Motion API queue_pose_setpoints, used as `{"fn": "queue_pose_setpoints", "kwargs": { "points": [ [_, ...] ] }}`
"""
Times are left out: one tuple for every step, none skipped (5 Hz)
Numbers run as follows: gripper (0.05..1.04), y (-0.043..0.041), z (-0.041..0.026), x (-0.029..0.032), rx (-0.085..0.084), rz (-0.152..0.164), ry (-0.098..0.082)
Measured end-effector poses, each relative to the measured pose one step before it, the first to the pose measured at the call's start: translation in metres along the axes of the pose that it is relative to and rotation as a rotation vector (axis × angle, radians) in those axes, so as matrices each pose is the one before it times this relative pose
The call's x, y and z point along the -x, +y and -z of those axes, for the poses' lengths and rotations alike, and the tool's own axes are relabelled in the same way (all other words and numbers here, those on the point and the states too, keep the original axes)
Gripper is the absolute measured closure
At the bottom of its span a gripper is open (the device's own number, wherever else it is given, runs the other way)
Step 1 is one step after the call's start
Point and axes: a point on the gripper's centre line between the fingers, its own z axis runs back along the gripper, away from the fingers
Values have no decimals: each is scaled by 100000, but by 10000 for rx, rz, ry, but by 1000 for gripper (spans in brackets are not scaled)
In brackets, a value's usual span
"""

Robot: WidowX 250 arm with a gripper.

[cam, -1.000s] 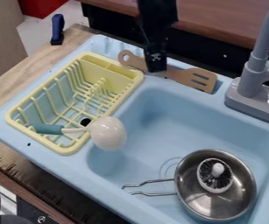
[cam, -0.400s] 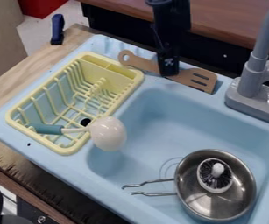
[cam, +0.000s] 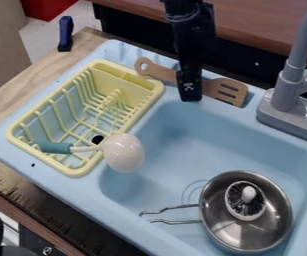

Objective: Move the wooden spatula and put in the silver pot on the rights side

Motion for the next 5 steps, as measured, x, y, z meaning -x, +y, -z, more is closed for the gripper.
{"fn": "queue_pose_setpoints", "kwargs": {
  "points": [
    [141, 24, 18, 150, -54, 29, 179],
    [396, -276, 67, 29, 69, -45, 206],
    [669, -9, 58, 63, -94, -80, 126],
    [886, -138, -76, 108, 67, -203, 204],
    [985, 17, 57, -71, -127, 45, 67]
  ]
}}
